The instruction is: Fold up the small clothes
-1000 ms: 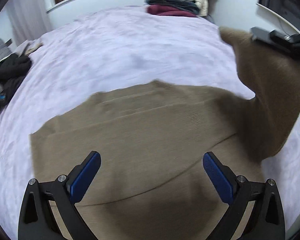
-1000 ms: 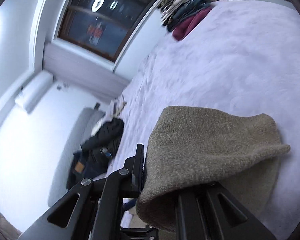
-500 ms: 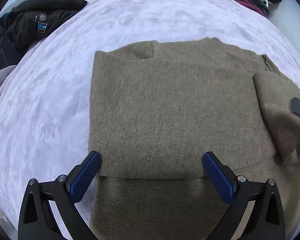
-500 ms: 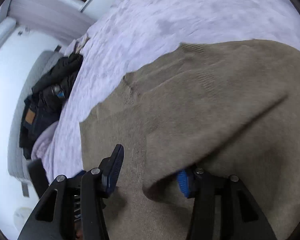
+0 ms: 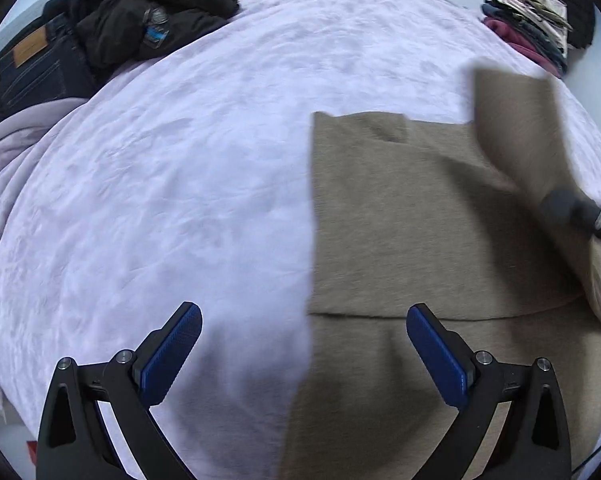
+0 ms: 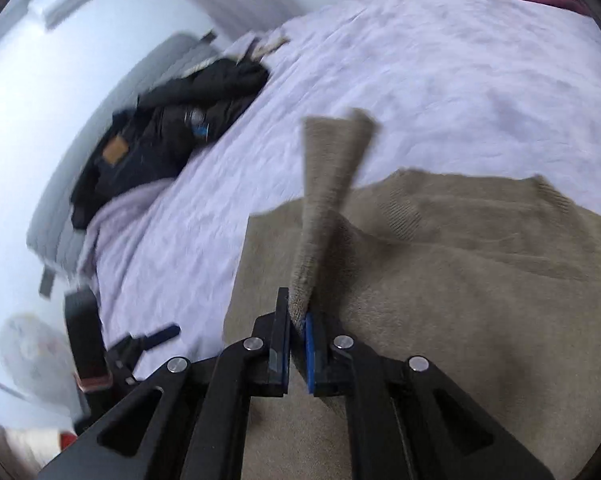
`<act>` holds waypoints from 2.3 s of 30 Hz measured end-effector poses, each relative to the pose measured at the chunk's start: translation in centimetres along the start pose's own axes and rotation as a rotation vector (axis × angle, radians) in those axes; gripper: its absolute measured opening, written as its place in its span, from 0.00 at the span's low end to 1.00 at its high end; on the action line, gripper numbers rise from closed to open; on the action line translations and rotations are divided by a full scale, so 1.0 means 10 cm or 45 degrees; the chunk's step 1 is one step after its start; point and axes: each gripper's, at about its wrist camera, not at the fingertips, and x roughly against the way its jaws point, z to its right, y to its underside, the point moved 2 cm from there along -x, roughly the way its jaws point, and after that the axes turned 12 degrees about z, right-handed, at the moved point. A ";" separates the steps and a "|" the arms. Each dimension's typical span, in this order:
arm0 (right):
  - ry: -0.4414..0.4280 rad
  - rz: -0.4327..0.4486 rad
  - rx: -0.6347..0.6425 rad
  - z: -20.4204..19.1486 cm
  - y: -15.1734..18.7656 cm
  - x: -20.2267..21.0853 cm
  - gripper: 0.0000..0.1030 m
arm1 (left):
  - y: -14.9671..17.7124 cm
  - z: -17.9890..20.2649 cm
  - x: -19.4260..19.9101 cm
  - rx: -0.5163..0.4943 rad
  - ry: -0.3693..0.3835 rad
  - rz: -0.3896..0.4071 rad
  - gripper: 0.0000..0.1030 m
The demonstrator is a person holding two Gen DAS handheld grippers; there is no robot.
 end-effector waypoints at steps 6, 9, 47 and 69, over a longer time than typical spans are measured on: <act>0.137 -0.267 0.276 -0.29 0.49 -0.58 0.47 | 0.09 -0.23 0.01 0.057 -0.023 -0.030 1.00; 0.107 -0.187 0.123 -0.21 0.45 -0.31 0.47 | 0.02 -0.14 0.03 0.055 0.032 -0.017 1.00; 0.538 0.280 -0.674 2.19 0.87 2.01 0.68 | -0.05 0.66 -0.57 -0.078 0.205 -0.045 1.00; 0.276 0.200 -0.778 2.75 0.58 1.49 0.24 | -0.74 -0.05 -0.79 0.055 0.323 -0.073 0.93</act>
